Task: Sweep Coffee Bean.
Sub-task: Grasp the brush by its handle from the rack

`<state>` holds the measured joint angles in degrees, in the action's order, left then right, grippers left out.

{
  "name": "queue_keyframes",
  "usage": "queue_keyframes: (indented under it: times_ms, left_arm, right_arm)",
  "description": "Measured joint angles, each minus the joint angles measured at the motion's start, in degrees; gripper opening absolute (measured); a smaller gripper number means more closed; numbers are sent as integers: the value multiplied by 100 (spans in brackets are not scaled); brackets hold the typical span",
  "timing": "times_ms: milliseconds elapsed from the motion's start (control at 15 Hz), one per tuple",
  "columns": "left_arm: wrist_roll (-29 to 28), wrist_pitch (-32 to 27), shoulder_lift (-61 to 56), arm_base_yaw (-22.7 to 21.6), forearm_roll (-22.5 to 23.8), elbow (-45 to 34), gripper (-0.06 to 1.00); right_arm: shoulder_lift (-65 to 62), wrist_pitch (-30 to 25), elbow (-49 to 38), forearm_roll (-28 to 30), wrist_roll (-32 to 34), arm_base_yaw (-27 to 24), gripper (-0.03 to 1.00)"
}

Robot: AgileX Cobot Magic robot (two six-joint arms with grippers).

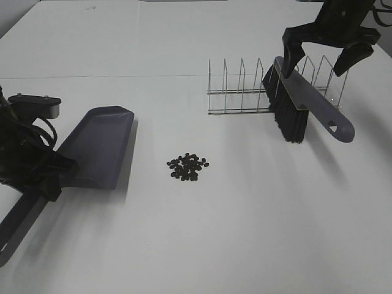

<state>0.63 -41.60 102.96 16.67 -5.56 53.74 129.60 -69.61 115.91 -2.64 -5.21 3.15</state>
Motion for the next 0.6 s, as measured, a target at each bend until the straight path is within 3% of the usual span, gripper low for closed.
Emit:
queue_keyframes:
  times_ms: [600]
  left_arm:
    - [-6, -6, 0, 0, 11, 0, 35]
  right_arm:
    - [1037, -23, 395, -487, 0, -74, 97]
